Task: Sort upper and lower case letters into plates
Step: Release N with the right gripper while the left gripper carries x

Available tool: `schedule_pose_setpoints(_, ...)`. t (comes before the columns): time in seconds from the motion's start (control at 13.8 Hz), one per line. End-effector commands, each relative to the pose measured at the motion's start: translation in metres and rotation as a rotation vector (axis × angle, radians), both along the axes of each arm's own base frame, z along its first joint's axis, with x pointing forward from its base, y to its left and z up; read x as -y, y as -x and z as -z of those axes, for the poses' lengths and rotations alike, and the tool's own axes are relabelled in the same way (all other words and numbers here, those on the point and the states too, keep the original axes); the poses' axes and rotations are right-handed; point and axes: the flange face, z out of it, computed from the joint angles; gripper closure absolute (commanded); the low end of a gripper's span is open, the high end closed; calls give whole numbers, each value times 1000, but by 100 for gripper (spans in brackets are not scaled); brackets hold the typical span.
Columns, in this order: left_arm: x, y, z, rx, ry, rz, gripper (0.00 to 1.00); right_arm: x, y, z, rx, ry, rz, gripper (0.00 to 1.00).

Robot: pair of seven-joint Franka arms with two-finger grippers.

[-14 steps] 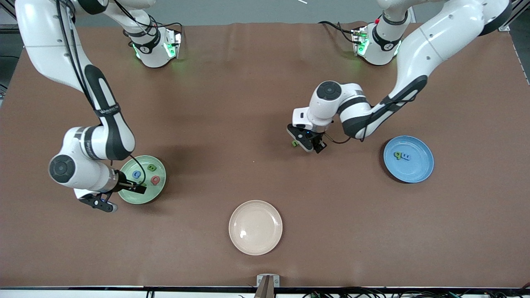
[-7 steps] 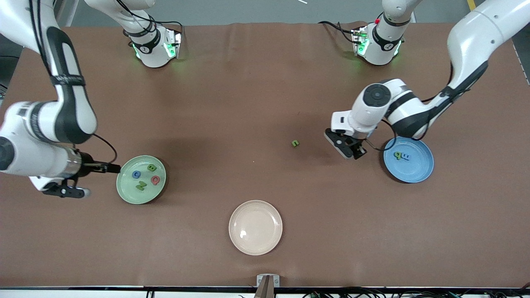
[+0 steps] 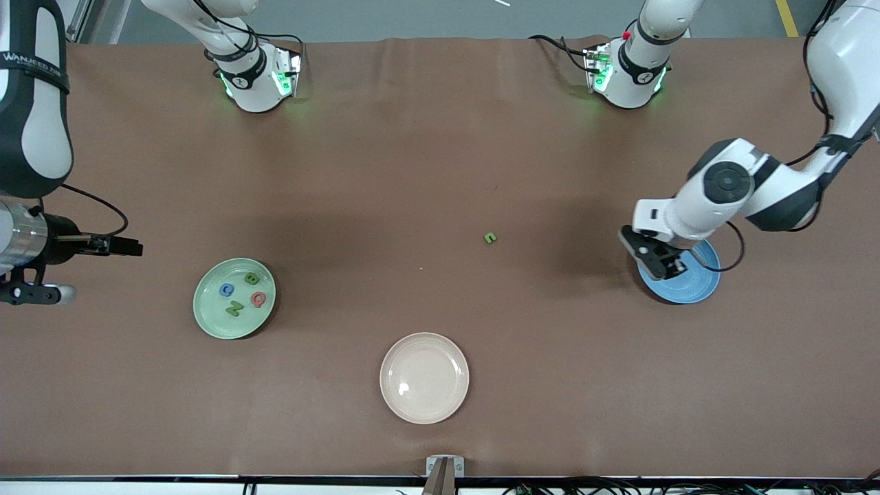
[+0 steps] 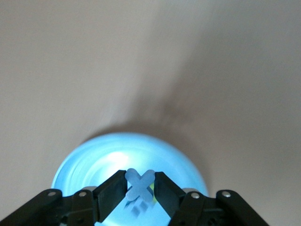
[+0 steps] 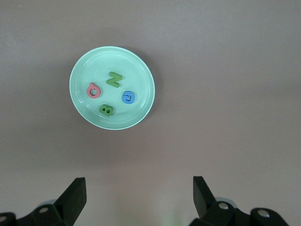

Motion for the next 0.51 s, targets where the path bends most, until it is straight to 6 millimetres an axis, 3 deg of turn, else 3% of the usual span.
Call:
schedule_pose_setpoints(0.0, -35, 1, -4, -20, -7, 37, 85, 8, -5, -14, 16, 11, -1, 0)
schedule_pose_setpoints(0.14, -49, 2, 3, -36, -13, 41, 85, 8, -6, -19, 30, -6, 9, 0)
schedule_pose_setpoints(0.43, -71, 0, 18, -55, -20, 30, 85, -11, 2, -29, 29, -36, -14, 0)
